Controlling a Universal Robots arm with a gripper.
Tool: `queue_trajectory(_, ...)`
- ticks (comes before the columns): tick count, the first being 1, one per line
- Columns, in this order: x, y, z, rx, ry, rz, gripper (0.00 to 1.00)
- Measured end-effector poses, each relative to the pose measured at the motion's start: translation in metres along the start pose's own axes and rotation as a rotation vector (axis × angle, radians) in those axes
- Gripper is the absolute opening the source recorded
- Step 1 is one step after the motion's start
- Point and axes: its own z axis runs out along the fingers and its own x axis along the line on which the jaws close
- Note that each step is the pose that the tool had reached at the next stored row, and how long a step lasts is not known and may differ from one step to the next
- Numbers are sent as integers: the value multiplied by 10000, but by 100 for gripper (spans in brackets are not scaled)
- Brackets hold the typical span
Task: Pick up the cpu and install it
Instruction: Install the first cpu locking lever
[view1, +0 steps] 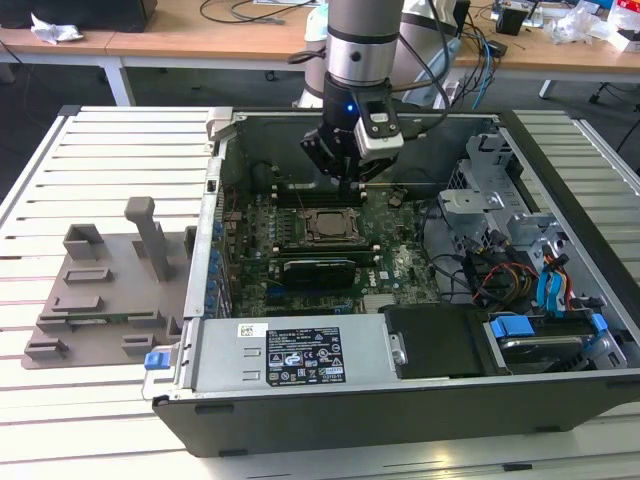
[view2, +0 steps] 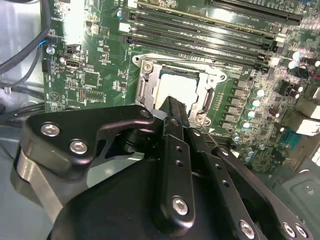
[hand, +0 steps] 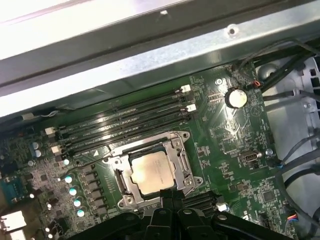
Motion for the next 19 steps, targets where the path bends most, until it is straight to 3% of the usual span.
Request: queue_trajectory(19, 0, 0, 0, -71, -194, -2576, 11)
